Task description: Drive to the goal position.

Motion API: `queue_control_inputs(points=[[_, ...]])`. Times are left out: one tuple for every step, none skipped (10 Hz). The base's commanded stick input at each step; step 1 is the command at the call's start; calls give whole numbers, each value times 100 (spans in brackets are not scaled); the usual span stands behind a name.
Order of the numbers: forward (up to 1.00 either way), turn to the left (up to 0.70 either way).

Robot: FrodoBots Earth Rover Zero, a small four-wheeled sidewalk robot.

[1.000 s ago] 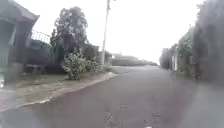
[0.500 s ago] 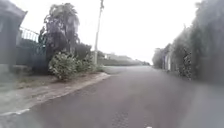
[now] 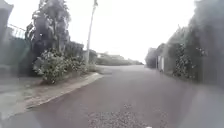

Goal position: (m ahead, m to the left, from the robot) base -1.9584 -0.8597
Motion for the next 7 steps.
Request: queue_control_inputs(points=[[70,-35],[70,-35],[70,-35],[70,-35],[70,-35],[70,-35],[70,-35]])
